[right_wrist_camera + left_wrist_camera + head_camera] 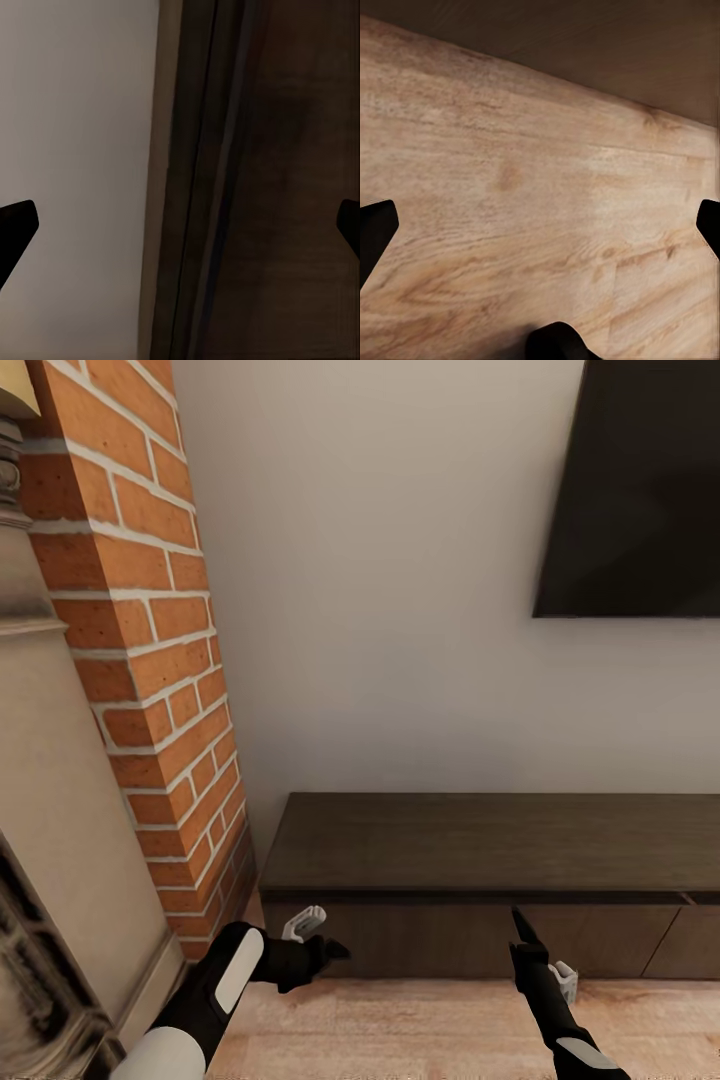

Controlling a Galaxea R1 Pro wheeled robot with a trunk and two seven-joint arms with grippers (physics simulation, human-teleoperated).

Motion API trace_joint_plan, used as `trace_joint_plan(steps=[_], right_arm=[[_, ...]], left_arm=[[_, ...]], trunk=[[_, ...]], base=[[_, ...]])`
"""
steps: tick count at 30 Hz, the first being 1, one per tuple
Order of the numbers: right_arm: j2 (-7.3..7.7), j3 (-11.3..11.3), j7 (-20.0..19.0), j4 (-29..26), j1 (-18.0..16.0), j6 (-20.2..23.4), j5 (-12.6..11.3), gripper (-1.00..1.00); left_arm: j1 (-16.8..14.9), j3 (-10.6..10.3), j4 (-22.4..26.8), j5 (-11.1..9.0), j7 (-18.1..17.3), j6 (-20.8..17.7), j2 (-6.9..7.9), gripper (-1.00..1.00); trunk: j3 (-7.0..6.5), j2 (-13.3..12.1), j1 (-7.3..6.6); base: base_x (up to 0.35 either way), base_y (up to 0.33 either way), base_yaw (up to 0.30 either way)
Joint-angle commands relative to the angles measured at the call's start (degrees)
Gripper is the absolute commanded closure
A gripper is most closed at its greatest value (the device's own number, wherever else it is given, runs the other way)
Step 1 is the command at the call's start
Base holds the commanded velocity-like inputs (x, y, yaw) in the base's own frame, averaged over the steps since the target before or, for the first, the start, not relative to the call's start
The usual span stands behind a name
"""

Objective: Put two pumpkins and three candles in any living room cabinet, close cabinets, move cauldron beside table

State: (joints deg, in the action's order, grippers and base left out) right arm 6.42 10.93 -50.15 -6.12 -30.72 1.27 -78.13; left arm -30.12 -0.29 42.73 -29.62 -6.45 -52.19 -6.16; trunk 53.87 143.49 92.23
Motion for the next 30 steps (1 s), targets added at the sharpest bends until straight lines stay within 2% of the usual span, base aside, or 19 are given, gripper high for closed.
trace_joint_plan(steps=[1,9,11,14,16,17,28,30], right_arm=[[-0.01,0.41,-0.25,0.06,-0.04,0.14,0.26,-1.0],[-0.01,0.41,-1.38,0.11,-0.04,1.09,0.25,-1.0],[-0.01,0.41,-1.84,0.13,-0.04,1.96,-0.32,-1.0],[0.01,0.31,-2.47,0.14,-0.04,2.5,-2.47,-1.0],[0.03,0.26,-3.29,0.16,-0.03,2.62,-3.41,-1.0],[0.01,0.25,-3.69,0.16,-0.04,2.64,-3.61,-1.0],[0.11,0.39,-9.8,0.14,-0.02,3.27,-3.93,-1.0],[0.32,0.4,-10.49,0.14,-0.01,3.84,-3.89,-1.0]], left_arm=[[-0.03,-0.03,0.05,-0.08,-0.4,-0.15,0.0,-1.0],[-0.03,-0.01,0.07,-1.31,-0.45,-0.35,0.12,-1.0],[-0.01,0.11,0.07,-1.35,-1.76,-1.71,0.2,-1.0],[0.0,0.06,0.05,-1.0,-7.72,-3.83,0.43,-1.0],[0.04,-0.29,0.05,-0.85,-11.4,-4.37,1.37,-1.0],[0.03,-0.36,0.06,-0.94,-12.14,-4.48,1.67,-1.0],[0.0,-0.41,0.07,-1.38,-13.83,-4.93,2.11,-1.0],[0.0,-0.44,0.07,-1.39,-15.63,-4.99,2.17,-1.0]], trunk=[[0.29,0.04,0.01],[2.06,0.15,0.22],[2.5,0.18,0.27],[3.17,0.22,0.34],[3.17,0.22,0.34],[3.17,0.22,0.34],[3.17,0.22,0.34],[3.17,0.22,0.34]], base=[[0.0,0.0,0.0],[0.0,0.0,0.0],[0.0,0.0,0.0],[0.0,0.0,0.0],[0.0,0.0,0.0],[0.0,0.0,0.0],[0.0,0.0,0.0],[0.0,0.0,0.0]])
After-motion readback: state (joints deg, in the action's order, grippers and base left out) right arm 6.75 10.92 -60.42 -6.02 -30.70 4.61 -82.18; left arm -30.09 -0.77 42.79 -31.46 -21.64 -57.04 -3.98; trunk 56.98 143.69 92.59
